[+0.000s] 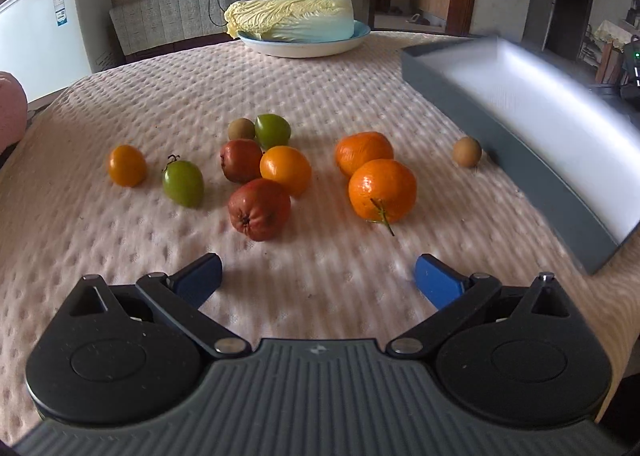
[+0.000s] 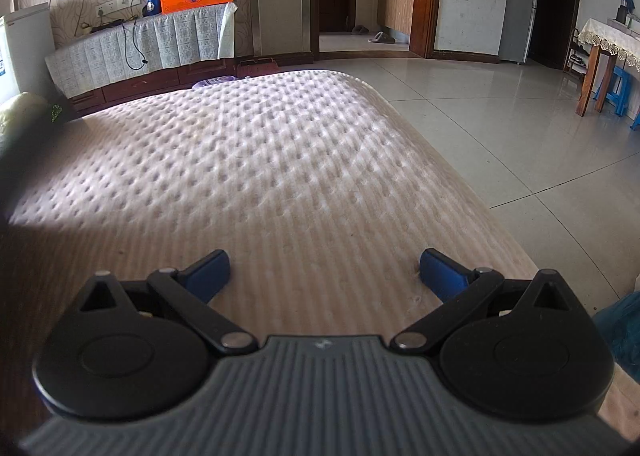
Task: Organize fruits
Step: 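Move the right tool toward the tangerine beside the grey box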
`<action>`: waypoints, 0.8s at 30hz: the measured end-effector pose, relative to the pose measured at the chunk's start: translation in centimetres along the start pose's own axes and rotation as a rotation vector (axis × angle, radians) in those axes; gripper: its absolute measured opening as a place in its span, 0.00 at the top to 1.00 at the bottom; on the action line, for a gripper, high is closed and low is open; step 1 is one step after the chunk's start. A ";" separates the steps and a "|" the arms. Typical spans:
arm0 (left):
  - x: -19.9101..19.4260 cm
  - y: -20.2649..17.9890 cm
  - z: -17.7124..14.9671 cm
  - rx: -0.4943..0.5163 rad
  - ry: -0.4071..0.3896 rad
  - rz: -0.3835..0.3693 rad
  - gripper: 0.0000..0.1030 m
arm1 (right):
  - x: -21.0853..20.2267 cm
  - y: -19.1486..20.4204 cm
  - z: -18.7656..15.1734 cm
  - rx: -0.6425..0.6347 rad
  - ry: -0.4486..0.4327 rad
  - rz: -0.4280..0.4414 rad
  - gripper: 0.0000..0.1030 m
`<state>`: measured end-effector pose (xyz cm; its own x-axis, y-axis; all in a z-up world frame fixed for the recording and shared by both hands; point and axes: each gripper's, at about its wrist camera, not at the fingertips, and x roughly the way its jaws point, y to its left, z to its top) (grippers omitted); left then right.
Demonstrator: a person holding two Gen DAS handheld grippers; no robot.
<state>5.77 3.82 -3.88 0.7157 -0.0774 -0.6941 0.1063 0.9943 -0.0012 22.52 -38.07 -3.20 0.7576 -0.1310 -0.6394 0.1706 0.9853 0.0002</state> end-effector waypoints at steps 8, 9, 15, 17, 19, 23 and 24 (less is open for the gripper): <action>-1.9 -0.7 -0.3 0.019 -0.024 -0.038 0.00 | 0.2 -0.2 0.2 -0.004 0.000 0.008 0.00; -2.1 -0.7 -0.4 0.033 -0.030 -0.022 0.00 | 0.1 -0.3 0.2 -0.002 -0.001 0.009 0.00; -3.1 0.1 -0.5 0.033 -0.043 -0.009 0.00 | 0.1 -0.3 0.2 -0.002 -0.001 0.009 0.00; -3.2 0.5 -0.1 0.007 -0.051 0.008 0.00 | 0.1 -0.2 0.2 -0.002 -0.002 0.009 0.00; -3.0 0.7 0.1 -0.018 -0.035 0.042 0.00 | 0.1 -0.2 0.1 -0.001 -0.002 0.008 0.00; -3.0 0.8 0.5 -0.046 -0.023 0.049 0.00 | -0.6 0.1 -0.1 0.007 0.020 -0.009 0.00; -3.1 0.7 0.6 -0.049 -0.026 0.049 0.00 | -1.0 0.3 -0.2 0.013 0.040 -0.026 0.00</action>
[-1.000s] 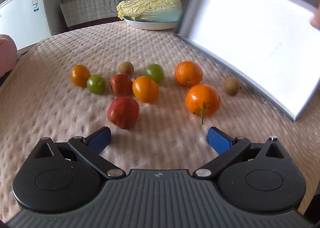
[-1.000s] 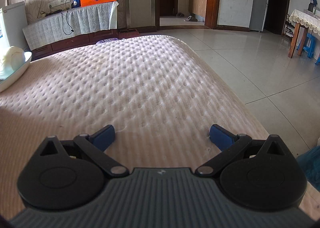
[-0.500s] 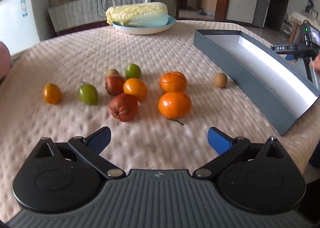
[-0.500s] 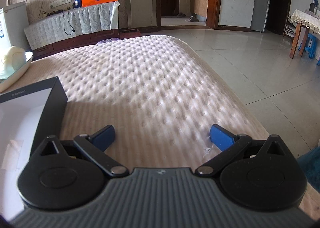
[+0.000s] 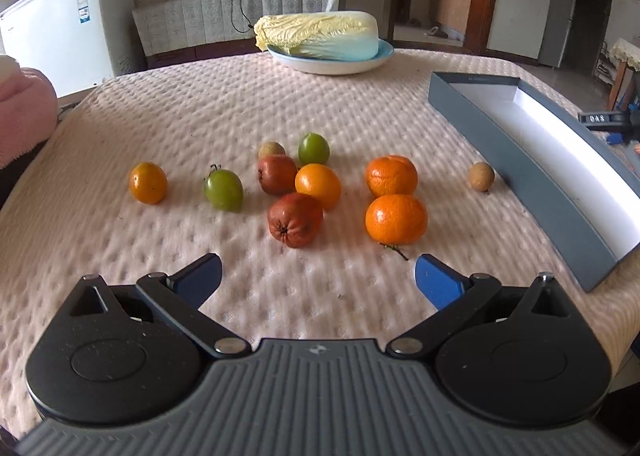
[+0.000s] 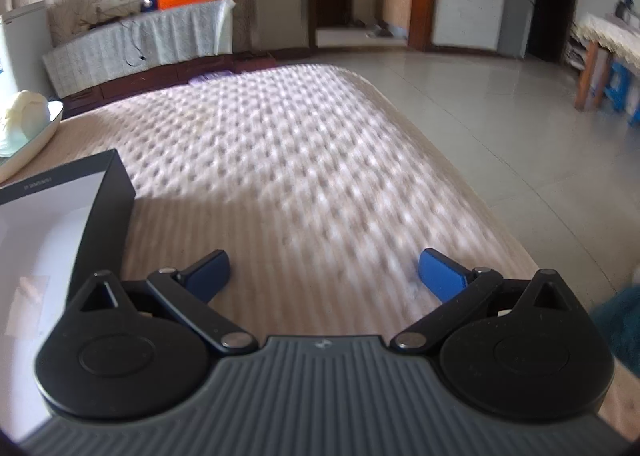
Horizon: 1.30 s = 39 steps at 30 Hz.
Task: Organize fruits
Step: 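Move the right tool toward the tangerine beside the grey box, then close the right tool around the tangerine and lift it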
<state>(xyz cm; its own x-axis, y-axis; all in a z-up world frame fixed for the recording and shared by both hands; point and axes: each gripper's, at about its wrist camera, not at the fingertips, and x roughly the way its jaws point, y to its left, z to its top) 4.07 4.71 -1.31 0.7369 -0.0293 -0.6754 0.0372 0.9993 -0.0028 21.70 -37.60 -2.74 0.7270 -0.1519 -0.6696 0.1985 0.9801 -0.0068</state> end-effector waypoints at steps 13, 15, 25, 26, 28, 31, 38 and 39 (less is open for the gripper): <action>-2.4 -0.4 0.2 -0.024 -0.066 -0.004 0.00 | -22.6 7.8 -4.1 -0.064 -0.573 -0.138 0.00; -2.6 -0.1 0.1 -0.023 -0.069 0.009 0.00 | -24.7 9.8 -6.3 -0.086 -0.572 -0.043 0.00; -3.9 2.3 -0.1 -0.060 -0.091 0.052 0.00 | -26.4 18.1 -12.3 -0.284 -0.351 0.312 0.00; -4.1 2.7 -0.1 -0.064 -0.094 0.053 0.00 | -26.7 18.2 -12.3 -0.284 -0.354 0.328 0.00; -4.4 3.3 -0.2 -0.074 -0.101 0.054 0.00 | -26.5 18.4 -12.2 -0.292 -0.356 0.350 0.00; -4.6 3.9 -0.4 -0.071 -0.108 0.052 0.00 | -25.9 19.7 -13.2 -0.291 -0.303 0.386 0.06; -4.2 3.3 -0.4 -0.051 -0.101 0.009 0.00 | -23.8 23.5 -15.3 -0.368 -0.193 0.473 0.37; -4.2 3.3 -0.4 -0.046 -0.102 0.006 0.00 | -23.6 23.6 -15.4 -0.365 -0.190 0.471 0.38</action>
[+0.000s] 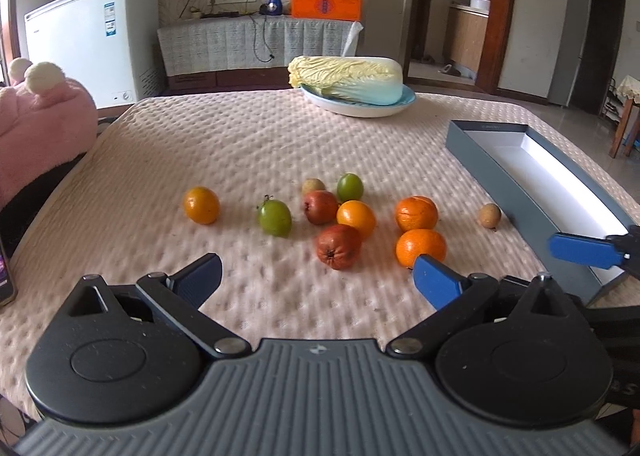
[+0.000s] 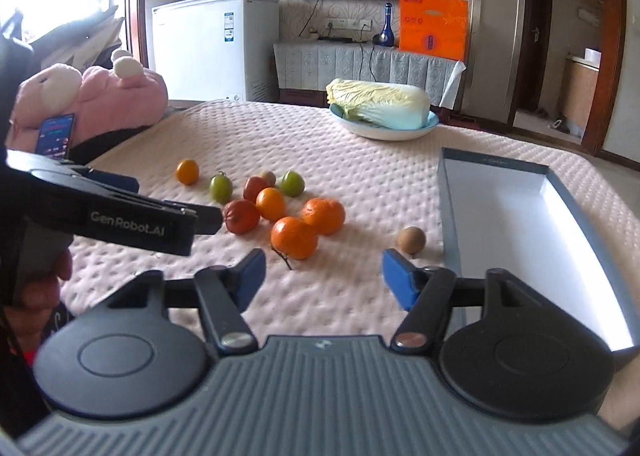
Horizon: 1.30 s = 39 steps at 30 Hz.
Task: Organize fruits
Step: 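Close the right tool around the tangerine and lift it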
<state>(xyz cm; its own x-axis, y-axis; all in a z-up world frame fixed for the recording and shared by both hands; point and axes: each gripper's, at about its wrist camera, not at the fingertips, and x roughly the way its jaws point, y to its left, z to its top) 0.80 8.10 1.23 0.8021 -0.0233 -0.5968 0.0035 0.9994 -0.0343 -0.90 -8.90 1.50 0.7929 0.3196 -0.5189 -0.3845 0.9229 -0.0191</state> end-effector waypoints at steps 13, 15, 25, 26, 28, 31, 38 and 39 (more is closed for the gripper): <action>1.1 -0.2 0.4 0.007 0.016 -0.017 0.20 | 3.5 0.8 0.4 0.033 0.054 0.029 0.49; 1.4 -0.2 0.5 0.001 0.025 -0.010 0.23 | 4.2 0.9 0.5 0.040 0.065 0.031 0.49; 1.7 1.0 0.5 -0.039 0.039 -0.002 0.30 | 7.1 1.5 0.9 0.057 0.100 0.010 0.49; 1.7 1.0 0.5 -0.041 0.039 -0.001 0.30 | 7.5 1.5 0.9 0.059 0.105 0.011 0.52; 1.9 1.0 0.5 -0.042 0.045 -0.005 0.30 | 8.1 1.5 0.9 0.062 0.117 0.023 0.56; 2.1 0.9 0.5 -0.036 0.054 -0.021 0.30 | 8.3 1.7 0.9 0.045 0.126 0.036 0.61; 3.6 -0.1 1.3 0.017 0.047 -0.030 0.30 | 7.3 1.1 0.9 0.015 0.156 0.035 0.62; 3.9 -0.1 1.5 0.017 0.050 -0.033 0.30 | 7.0 0.9 0.8 0.009 0.159 0.036 0.62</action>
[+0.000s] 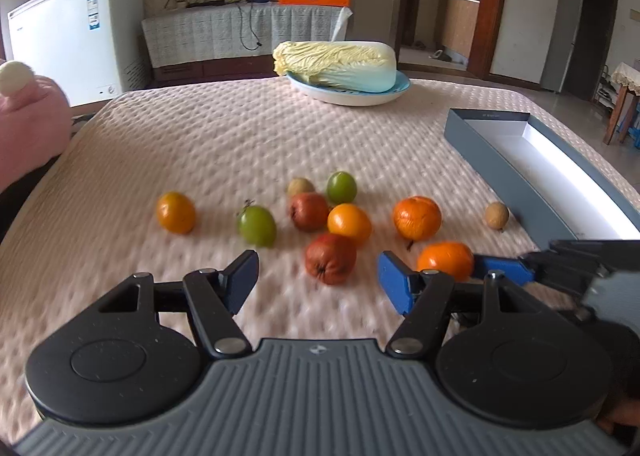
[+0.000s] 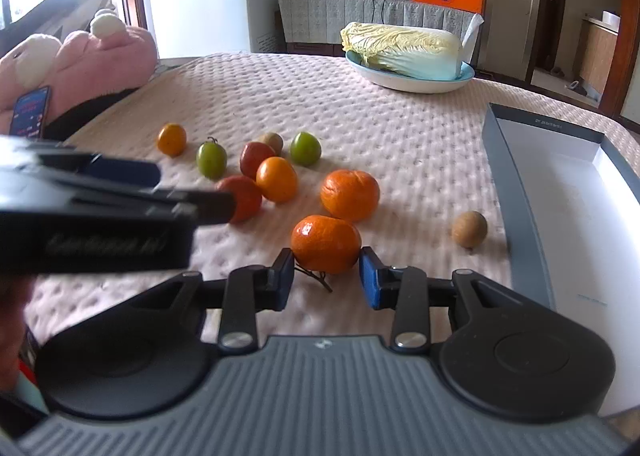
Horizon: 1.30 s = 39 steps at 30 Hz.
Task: Organize fruits
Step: 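Close the right tool around the tangerine and lift it, then grasp the dark red apple with the left tool while the right tool holds the tangerine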
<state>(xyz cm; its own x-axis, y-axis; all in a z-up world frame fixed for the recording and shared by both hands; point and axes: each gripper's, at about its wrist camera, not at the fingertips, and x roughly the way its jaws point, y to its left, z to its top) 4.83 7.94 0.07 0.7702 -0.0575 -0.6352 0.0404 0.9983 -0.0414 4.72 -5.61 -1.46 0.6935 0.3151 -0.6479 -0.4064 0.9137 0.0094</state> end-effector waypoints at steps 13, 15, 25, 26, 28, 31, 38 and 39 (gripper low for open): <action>2.6 -1.3 -0.5 0.042 0.071 0.003 0.51 | -1.2 -0.9 -0.4 -0.030 0.016 0.003 0.62; 2.8 -1.3 -0.5 0.037 0.075 -0.001 0.52 | -1.3 -0.7 -0.5 -0.047 0.014 0.000 0.62; 3.2 -1.8 -0.6 0.047 0.073 -0.003 0.73 | -1.6 -0.9 -0.5 -0.047 0.010 -0.009 0.63; 3.1 -1.8 -0.6 0.049 0.073 -0.002 0.73 | -1.6 -0.9 -0.5 -0.047 0.009 -0.009 0.63; 3.0 -1.9 -0.6 0.046 0.072 -0.007 0.74 | -1.7 -1.0 -0.5 -0.046 0.007 -0.011 0.63; 2.2 -1.9 -0.5 0.040 0.056 -0.021 0.75 | -1.9 -1.1 -0.4 -0.039 0.002 -0.007 0.62; 0.6 -1.8 -0.1 0.036 0.041 -0.043 0.88 | -2.5 -1.1 -0.3 -0.042 -0.015 0.004 0.62; 0.5 -1.7 -0.1 0.034 0.040 -0.043 0.88 | -2.6 -1.2 -0.2 -0.041 -0.019 0.002 0.62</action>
<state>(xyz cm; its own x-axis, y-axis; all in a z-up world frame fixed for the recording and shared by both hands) 5.07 6.16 -0.22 0.7413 -0.0999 -0.6637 0.0951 0.9945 -0.0435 3.23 -7.55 0.07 0.7037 0.3226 -0.6330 -0.4318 0.9017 -0.0206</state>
